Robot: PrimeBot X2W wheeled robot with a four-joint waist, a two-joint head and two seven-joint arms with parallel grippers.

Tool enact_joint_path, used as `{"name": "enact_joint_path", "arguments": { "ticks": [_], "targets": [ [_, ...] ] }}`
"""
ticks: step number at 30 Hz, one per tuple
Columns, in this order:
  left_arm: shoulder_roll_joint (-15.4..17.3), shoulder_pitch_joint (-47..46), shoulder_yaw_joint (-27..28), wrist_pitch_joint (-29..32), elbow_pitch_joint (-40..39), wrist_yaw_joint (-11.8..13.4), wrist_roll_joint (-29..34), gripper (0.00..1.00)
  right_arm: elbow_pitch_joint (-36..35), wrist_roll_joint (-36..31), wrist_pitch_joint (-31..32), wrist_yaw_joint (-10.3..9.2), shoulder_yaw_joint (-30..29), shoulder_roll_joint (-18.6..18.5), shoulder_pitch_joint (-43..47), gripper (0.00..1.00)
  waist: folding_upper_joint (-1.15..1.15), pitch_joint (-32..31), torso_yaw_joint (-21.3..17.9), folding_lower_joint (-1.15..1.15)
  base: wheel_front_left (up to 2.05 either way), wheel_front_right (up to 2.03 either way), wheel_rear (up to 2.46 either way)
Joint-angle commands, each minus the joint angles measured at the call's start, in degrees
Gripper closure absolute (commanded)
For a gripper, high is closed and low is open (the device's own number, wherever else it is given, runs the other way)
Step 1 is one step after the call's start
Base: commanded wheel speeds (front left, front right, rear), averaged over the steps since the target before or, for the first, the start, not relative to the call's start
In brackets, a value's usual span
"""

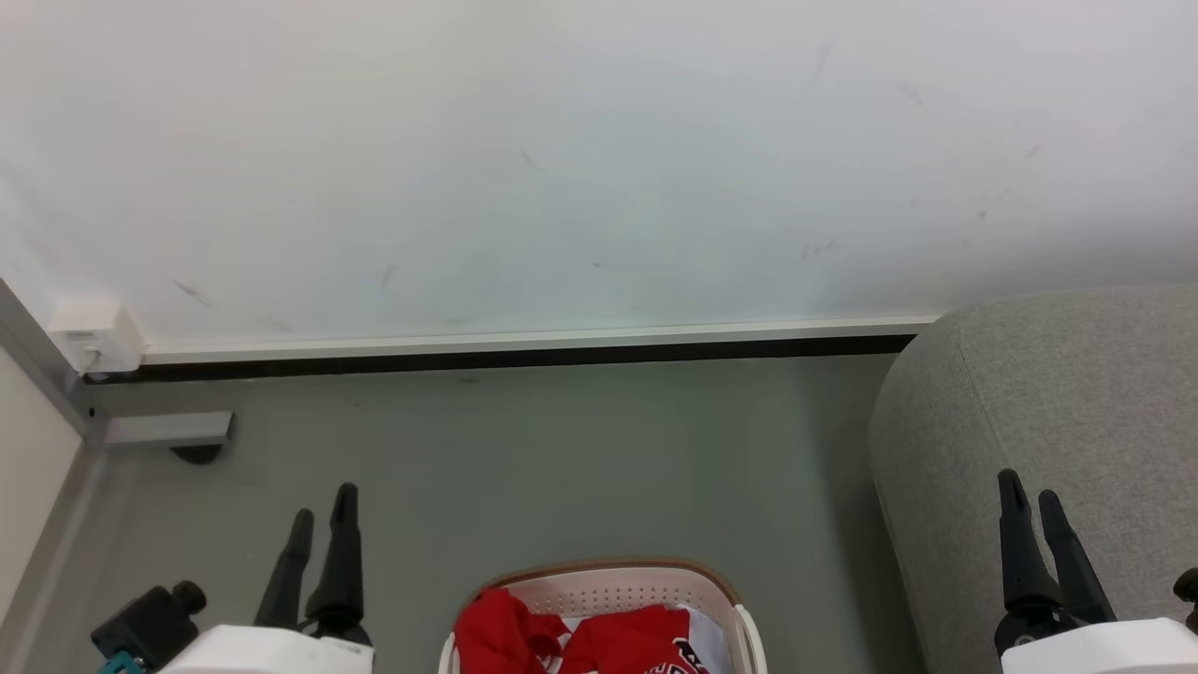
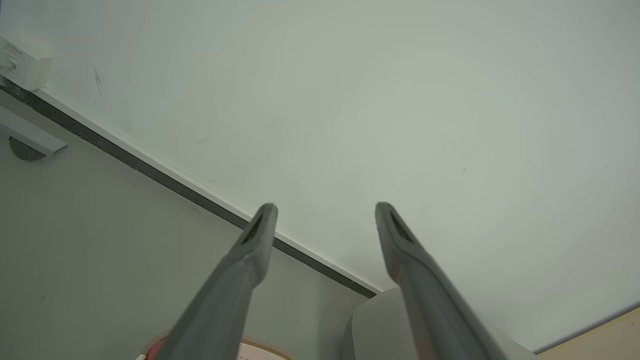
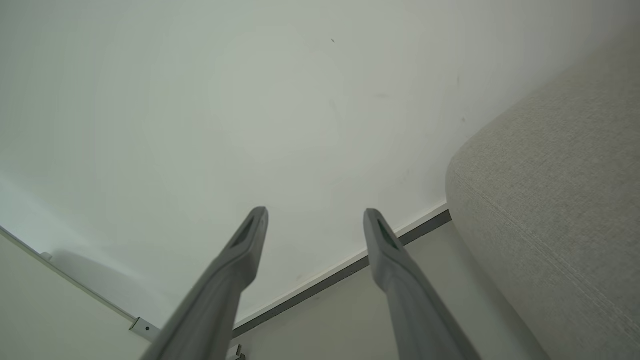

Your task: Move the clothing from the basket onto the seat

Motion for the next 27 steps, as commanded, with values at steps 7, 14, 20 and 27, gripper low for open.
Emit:
{"name": "enact_joint_path", "arguments": {
  "ticks": [7,14,20,27],
  "targets": [
    [1.2,0.1,-0.9,-1.7,-0.5,1.5,7.5,0.00,-0.1,-8.5,-1.5,-0.05,0.8,-0.3,0.0,0.00,0.00,-0.3,-0.2,0.00,0.00,0.00,0.00],
    [1.5,0.6,-1.3,-2.9,0.1,2.1,11.7,0.00,0.7,-13.8,-2.7,-0.06,1.2,-0.1,0.1,0.00,0.00,-0.7,-0.5,0.00,0.00,0.00,0.00],
    [1.6,1.0,-1.7,-3.8,0.0,2.7,15.3,0.00,1.0,-17.5,-3.6,-0.07,1.3,0.0,0.1,0.00,0.00,-1.0,-0.7,0.00,0.00,0.00,0.00],
    [1.7,1.0,-1.8,-4.8,-0.1,2.9,19.1,0.00,1.4,-21.1,-4.7,-0.07,1.7,-0.1,0.0,0.00,0.00,-1.1,-1.0,0.00,0.00,0.00,0.00]
  ]
}}
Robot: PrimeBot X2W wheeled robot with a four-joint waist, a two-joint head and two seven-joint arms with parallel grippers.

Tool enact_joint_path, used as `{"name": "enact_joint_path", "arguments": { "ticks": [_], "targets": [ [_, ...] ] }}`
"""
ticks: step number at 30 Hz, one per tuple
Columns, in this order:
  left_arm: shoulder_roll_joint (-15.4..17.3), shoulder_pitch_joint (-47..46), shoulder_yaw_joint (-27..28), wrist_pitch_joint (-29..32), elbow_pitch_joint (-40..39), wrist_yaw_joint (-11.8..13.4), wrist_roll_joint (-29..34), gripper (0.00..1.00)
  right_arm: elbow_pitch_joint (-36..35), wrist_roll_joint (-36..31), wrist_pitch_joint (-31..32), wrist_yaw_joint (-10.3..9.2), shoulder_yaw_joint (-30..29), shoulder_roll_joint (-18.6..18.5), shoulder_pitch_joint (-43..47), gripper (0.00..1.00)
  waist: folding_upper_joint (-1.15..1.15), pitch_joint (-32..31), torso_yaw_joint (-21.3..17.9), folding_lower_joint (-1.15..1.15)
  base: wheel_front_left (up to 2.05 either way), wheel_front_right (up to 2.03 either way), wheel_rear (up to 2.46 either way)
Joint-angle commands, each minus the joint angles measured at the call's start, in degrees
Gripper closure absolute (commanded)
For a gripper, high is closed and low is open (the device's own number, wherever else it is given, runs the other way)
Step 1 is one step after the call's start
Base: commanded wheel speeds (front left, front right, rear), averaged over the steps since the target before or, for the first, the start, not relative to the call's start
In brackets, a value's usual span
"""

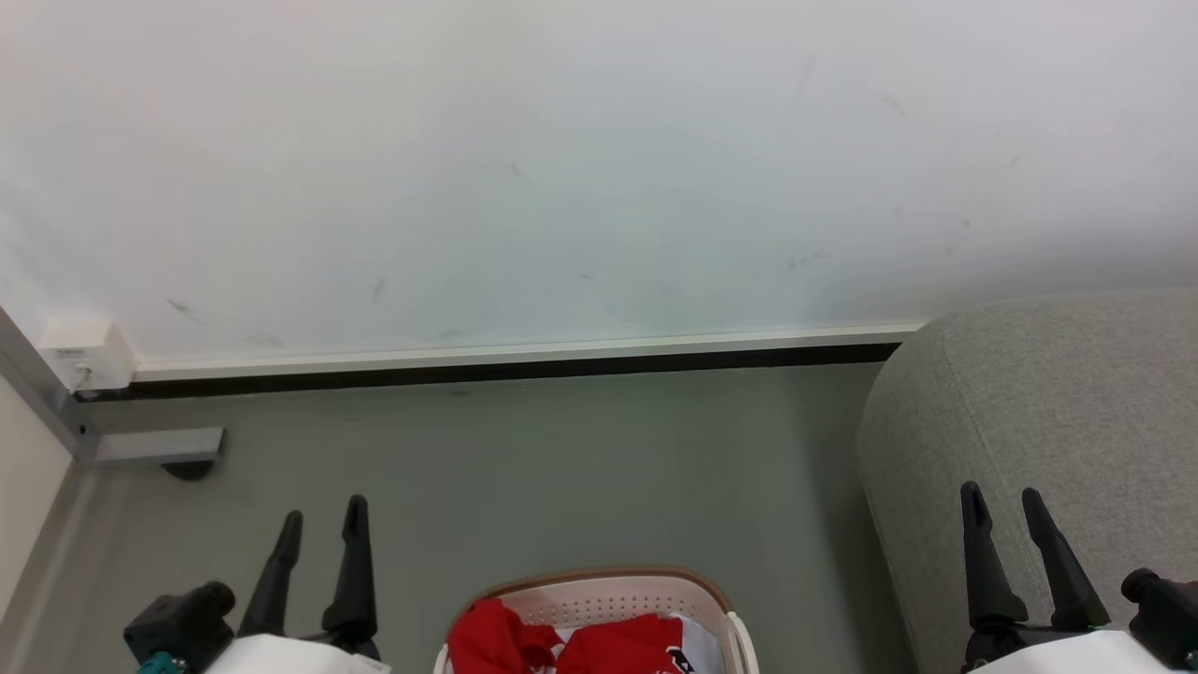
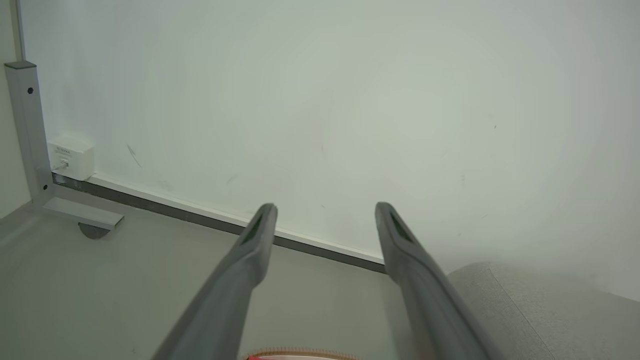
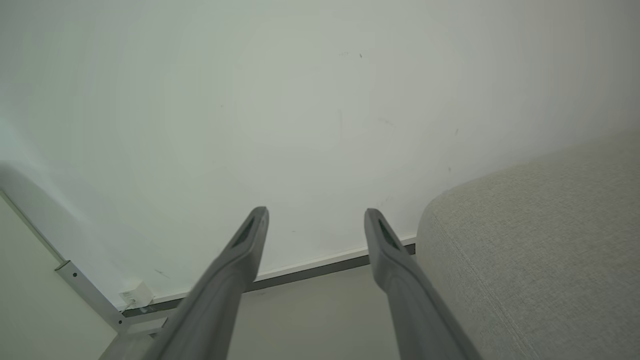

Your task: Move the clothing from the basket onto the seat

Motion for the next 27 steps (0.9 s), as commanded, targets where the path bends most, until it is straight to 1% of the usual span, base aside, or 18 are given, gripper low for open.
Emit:
{"name": "enact_joint_path", "arguments": {
  "ticks": [1,27],
  "targets": [
    [0.6,0.1,0.0,-0.7,-0.7,0.1,1.9,0.00,-0.1,-1.6,-0.7,-0.07,0.2,-0.2,-0.1,0.00,0.00,0.0,0.0,0.00,0.00,0.00,0.00],
    [0.3,0.9,-0.3,-3.8,-1.5,0.2,14.6,0.00,-1.0,-12.5,-3.8,-0.10,1.7,-0.1,0.5,0.00,0.00,-0.1,-0.8,0.00,0.00,0.00,0.00]
  ]
}}
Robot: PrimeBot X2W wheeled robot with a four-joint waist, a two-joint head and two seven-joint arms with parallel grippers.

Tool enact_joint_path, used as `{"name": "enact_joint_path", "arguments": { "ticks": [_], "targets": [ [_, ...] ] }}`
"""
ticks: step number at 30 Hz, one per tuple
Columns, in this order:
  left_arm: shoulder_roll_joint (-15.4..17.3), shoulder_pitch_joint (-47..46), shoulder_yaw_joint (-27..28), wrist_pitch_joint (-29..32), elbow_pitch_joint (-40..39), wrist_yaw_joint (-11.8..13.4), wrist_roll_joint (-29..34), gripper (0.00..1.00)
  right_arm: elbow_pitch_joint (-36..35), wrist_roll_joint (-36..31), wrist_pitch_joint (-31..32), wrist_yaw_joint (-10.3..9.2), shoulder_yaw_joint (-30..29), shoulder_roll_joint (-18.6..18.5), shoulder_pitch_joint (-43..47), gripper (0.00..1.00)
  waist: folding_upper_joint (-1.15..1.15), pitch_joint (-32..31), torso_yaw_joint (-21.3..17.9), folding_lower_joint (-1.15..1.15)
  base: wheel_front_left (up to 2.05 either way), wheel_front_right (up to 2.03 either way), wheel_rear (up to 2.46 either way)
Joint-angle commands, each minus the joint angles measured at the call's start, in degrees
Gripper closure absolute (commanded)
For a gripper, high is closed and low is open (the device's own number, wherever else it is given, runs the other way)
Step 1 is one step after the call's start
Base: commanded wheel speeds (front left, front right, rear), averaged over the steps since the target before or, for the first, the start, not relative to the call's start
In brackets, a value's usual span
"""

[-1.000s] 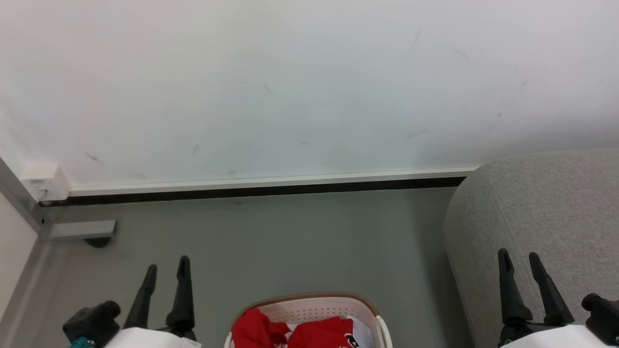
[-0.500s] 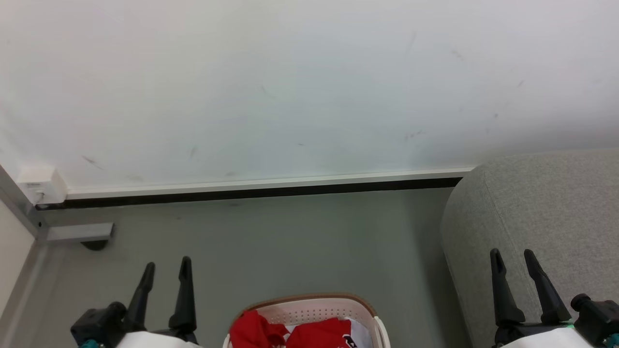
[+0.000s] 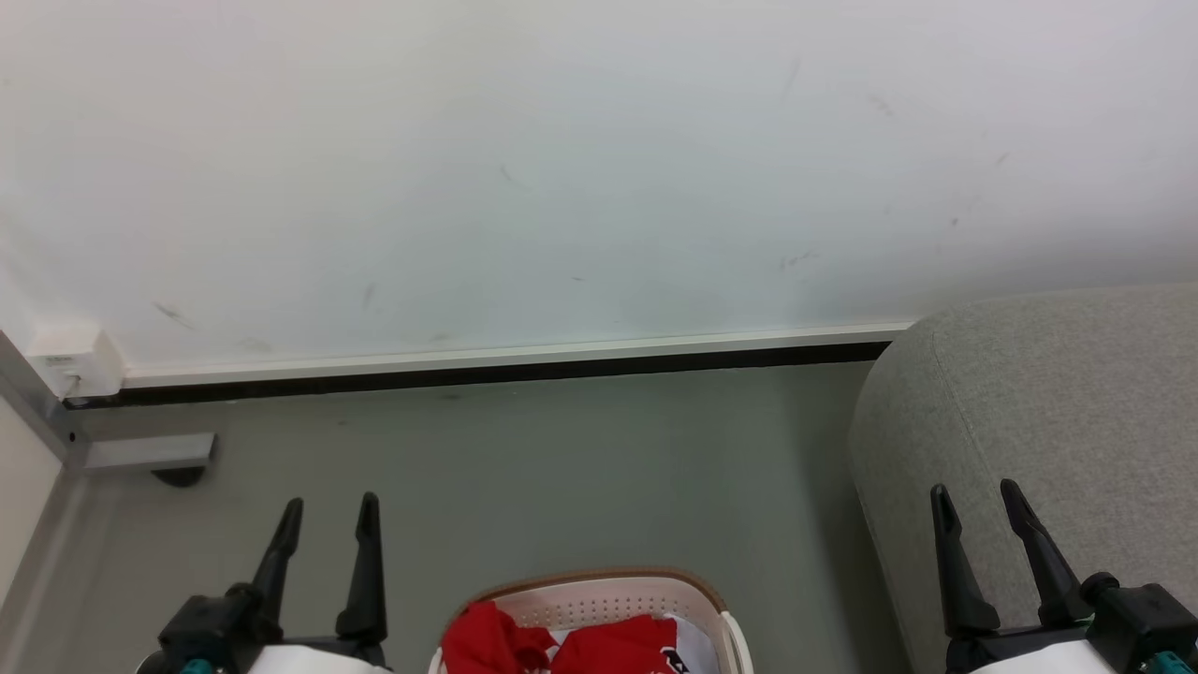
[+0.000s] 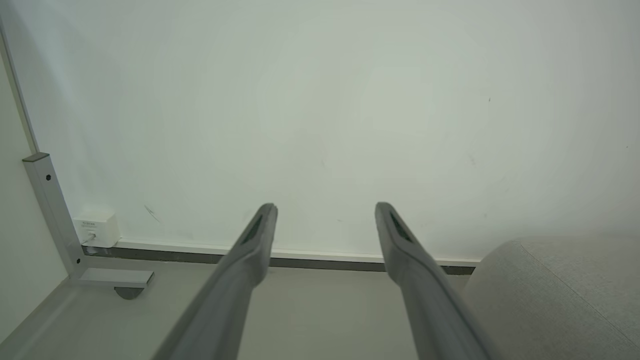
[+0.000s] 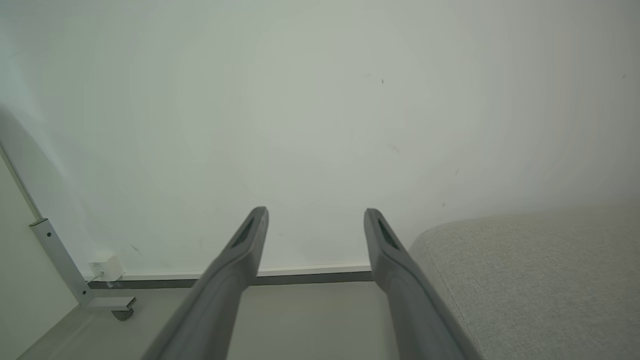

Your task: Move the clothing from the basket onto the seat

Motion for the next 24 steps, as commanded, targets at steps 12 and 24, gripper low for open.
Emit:
{"name": "enact_joint_path", "arguments": {
  "ticks": [12,24],
  "targets": [
    [0.2,0.4,-0.1,-1.7,-0.5,0.0,6.3,0.00,-0.8,-5.0,-1.7,-0.11,0.2,0.0,0.1,0.00,0.00,0.4,-0.2,0.00,0.00,0.00,0.00],
    [0.1,0.8,-0.3,-2.5,-0.9,-0.2,10.2,0.00,-0.9,-8.2,-2.6,-0.12,1.0,0.1,-0.2,0.00,0.00,0.3,-0.6,0.00,0.00,0.00,0.00]
  ]
}}
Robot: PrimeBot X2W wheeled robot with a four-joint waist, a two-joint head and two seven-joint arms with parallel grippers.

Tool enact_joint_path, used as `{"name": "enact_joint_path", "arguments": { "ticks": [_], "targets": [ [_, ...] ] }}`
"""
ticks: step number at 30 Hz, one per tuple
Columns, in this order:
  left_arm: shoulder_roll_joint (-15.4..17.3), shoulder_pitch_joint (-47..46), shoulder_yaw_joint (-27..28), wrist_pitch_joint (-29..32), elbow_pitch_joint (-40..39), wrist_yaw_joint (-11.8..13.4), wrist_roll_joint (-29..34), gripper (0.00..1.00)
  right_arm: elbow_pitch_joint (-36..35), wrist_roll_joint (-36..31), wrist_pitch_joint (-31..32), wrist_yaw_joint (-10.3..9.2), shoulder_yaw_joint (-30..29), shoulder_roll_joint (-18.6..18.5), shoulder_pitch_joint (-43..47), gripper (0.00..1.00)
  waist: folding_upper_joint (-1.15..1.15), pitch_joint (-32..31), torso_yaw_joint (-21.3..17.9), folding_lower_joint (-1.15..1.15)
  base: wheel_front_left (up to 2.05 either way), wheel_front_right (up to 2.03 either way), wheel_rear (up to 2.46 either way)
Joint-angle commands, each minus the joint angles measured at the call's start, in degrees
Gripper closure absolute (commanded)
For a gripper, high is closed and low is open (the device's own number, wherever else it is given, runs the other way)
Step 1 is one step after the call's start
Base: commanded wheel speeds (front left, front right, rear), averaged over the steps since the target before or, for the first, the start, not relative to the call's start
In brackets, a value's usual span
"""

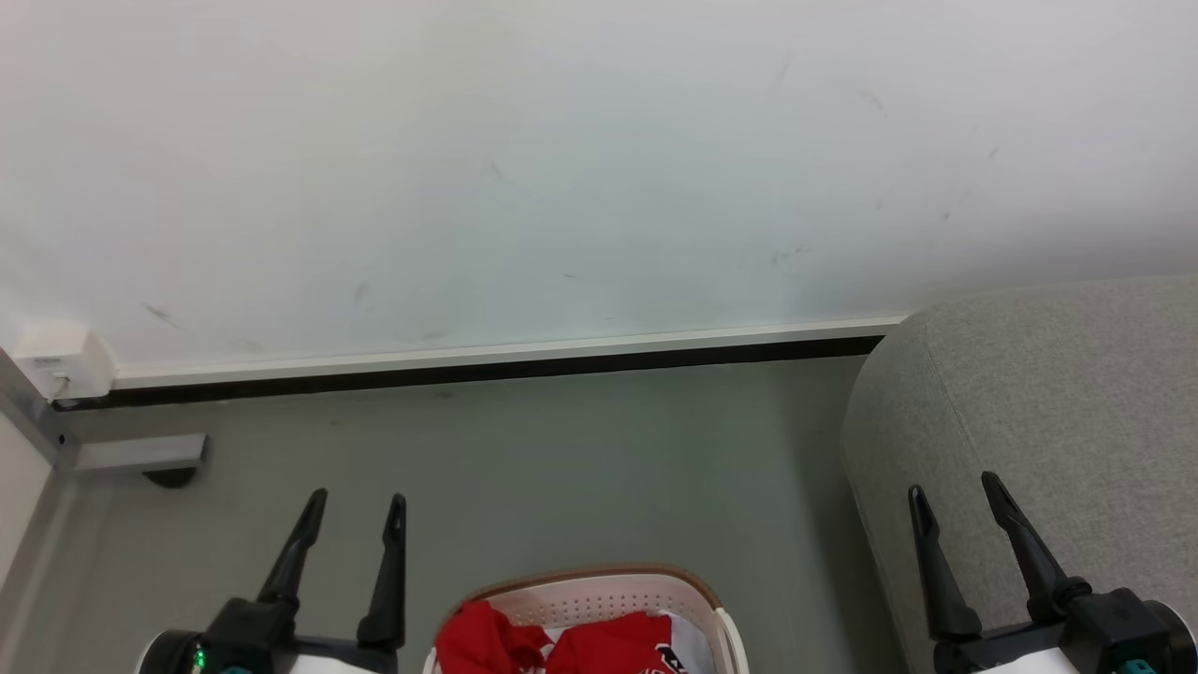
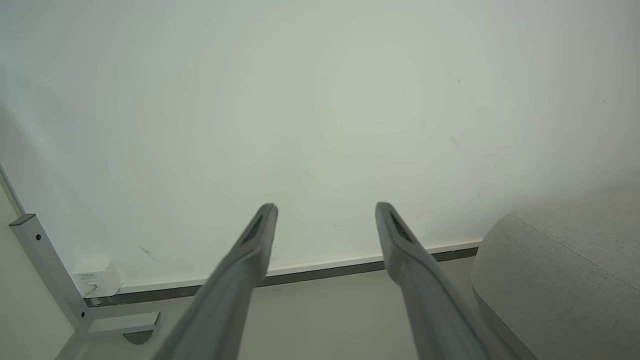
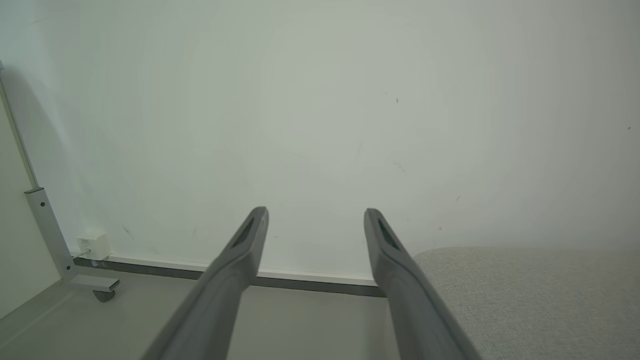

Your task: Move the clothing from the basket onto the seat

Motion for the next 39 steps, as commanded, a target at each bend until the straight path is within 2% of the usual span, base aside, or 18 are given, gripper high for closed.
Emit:
{"name": "enact_joint_path", "arguments": {
  "ticks": [1,14,26,34,39],
  "targets": [
    [0.1,0.6,0.2,-0.1,-0.2,-0.2,0.3,0.00,-0.1,0.0,-0.2,-0.12,0.0,0.0,-0.1,0.00,0.00,0.0,-0.1,0.00,0.00,0.00,0.00],
    [0.0,0.6,0.4,-0.1,0.3,-0.5,0.2,0.00,0.3,1.1,-0.2,-0.12,0.4,-0.3,-0.7,0.00,0.00,0.3,-1.9,0.00,0.00,0.00,0.00],
    [0.6,-0.7,0.8,-0.1,3.4,-1.4,-0.3,0.00,-0.2,1.7,-0.1,-0.12,-0.1,-0.6,-1.7,0.00,0.00,3.7,-10.7,0.00,0.00,0.00,0.00],
    [2.7,-6.1,-0.1,-0.1,13.7,-3.0,-0.6,0.00,-2.0,2.8,-0.1,-0.12,-2.2,0.1,-4.4,0.00,0.00,11.0,-16.0,0.00,0.00,0.00,0.00],
    [3.8,-12.0,-2.2,3.7,22.6,-4.3,-1.5,0.00,-3.1,3.2,-0.1,-0.12,-3.9,0.5,-6.9,0.00,0.00,17.0,-18.4,0.00,0.00,0.00,0.00]
  ]
}}
